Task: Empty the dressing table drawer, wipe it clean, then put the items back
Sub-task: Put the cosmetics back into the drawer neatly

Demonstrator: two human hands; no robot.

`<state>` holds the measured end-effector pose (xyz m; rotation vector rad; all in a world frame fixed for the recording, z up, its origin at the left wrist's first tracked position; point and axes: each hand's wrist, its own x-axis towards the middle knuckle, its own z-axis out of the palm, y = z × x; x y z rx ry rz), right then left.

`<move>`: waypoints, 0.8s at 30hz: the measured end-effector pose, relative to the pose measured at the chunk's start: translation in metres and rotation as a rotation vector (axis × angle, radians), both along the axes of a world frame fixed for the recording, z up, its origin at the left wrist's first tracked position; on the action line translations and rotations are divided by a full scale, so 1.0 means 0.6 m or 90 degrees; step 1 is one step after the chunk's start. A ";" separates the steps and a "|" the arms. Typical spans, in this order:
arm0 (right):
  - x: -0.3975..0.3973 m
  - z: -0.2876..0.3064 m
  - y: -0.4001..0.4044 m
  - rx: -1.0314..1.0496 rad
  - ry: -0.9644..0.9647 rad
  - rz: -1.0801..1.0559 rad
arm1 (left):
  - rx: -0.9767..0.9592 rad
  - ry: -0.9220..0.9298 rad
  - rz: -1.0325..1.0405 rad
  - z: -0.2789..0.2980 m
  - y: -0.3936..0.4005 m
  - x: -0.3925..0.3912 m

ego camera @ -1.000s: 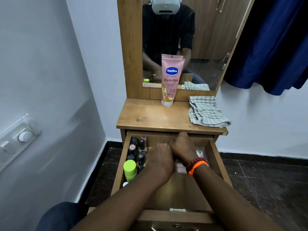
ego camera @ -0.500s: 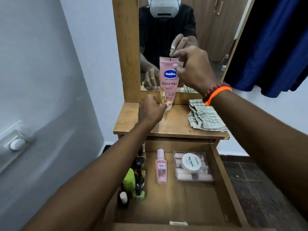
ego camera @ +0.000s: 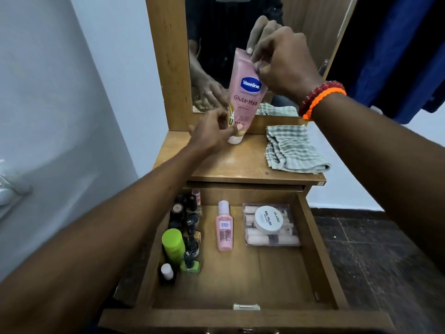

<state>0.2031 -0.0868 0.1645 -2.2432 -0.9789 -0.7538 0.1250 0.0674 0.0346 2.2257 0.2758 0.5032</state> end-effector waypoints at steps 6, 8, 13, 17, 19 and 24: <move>-0.097 -0.001 -0.138 -0.002 0.200 -0.115 | 0.263 0.079 -0.209 0.095 -0.005 -0.119; -0.138 -0.033 -0.177 -0.047 0.337 -0.140 | 0.311 0.171 -0.292 0.104 -0.016 -0.160; -0.216 -0.163 -0.219 -0.169 0.580 -0.123 | 0.349 0.371 -0.441 0.057 -0.055 -0.237; -0.257 -0.242 -0.226 -0.238 0.634 -0.185 | 0.360 0.450 -0.490 -0.009 -0.076 -0.256; -0.274 -0.266 -0.225 -0.270 0.646 -0.197 | 0.368 0.468 -0.517 -0.030 -0.089 -0.261; -0.302 -0.286 -0.217 -0.329 0.641 -0.209 | 0.460 0.515 -0.531 -0.054 -0.115 -0.259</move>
